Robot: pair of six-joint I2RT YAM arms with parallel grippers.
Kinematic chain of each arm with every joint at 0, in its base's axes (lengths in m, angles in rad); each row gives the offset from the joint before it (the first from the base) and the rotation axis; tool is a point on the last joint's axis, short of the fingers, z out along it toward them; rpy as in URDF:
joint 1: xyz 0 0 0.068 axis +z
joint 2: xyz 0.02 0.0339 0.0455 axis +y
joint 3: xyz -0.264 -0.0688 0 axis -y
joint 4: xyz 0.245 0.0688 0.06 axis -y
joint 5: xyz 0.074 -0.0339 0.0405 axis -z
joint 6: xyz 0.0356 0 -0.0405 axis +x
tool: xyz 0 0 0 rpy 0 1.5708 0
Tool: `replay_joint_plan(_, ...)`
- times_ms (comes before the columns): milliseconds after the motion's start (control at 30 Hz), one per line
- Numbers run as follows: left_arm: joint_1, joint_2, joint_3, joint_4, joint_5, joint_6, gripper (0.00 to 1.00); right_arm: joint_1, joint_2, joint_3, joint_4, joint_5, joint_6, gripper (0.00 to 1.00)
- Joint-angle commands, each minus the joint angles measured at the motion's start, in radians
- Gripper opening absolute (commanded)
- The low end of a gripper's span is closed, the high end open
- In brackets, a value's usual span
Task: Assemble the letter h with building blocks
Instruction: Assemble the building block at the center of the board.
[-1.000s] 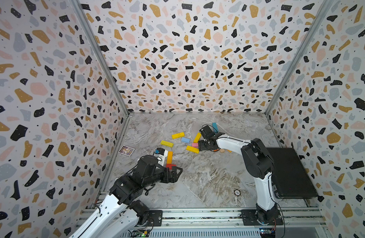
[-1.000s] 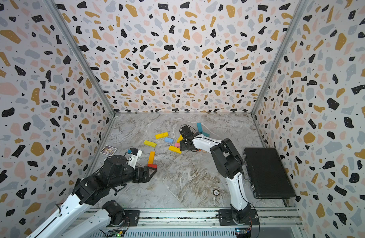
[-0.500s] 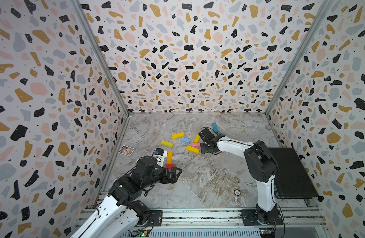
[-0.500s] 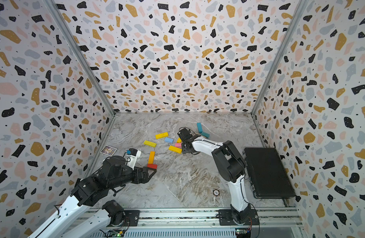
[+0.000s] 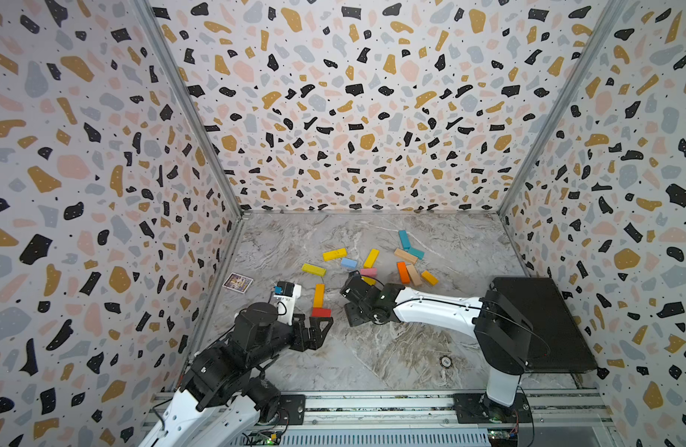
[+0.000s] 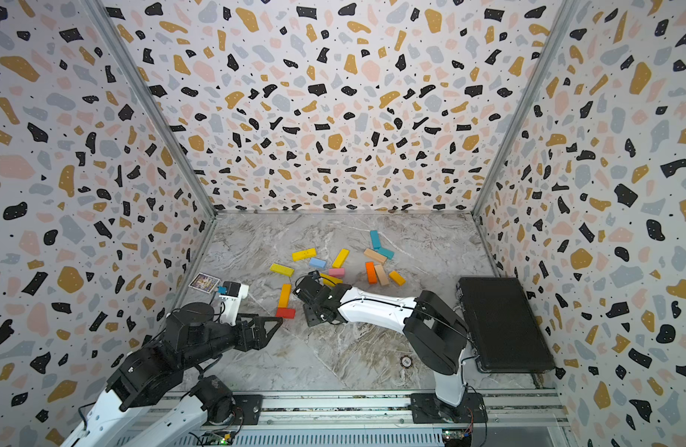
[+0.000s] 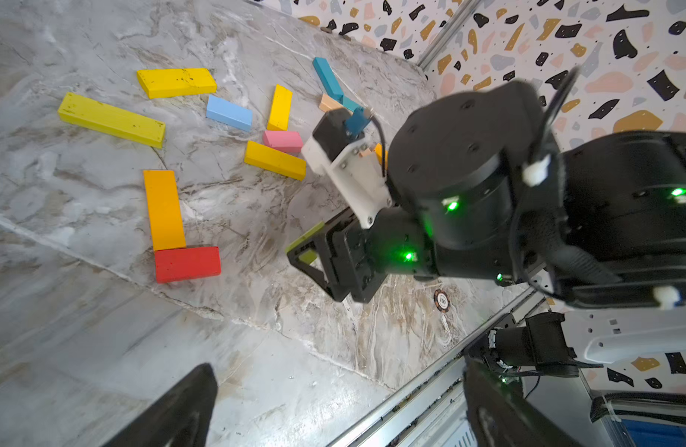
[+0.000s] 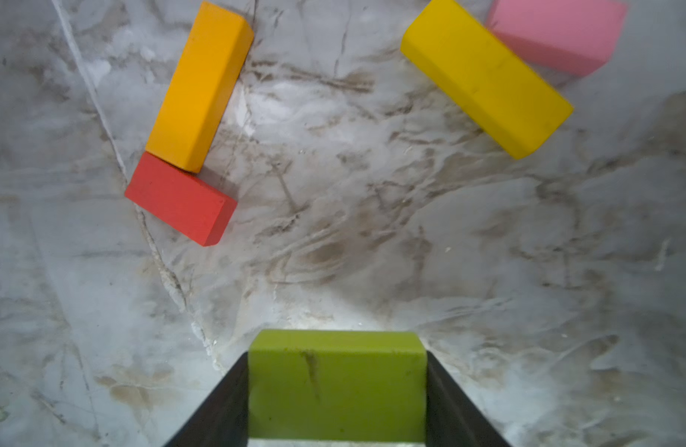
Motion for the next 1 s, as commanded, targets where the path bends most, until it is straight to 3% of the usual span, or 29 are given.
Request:
replay_joint_plan(0, 0.004, -0.024, 0.031, -0.01, -0.024, 0.021, 0.99, 0.026, 0.047, 0.047, -0.011, 0.012, 0.092, 0.56)
replay_joint_plan(300, 0.005, -0.049, 0.035, -0.035, -0.039, 0.022, 0.99, 0.034, 0.14, 0.115, -0.006, 0.065, 0.178, 0.56)
replay_joint_plan(967, 0.004, -0.064, 0.037, -0.063, -0.055, 0.029, 0.99, 0.034, 0.259, 0.253, -0.038, 0.105, 0.188, 0.61)
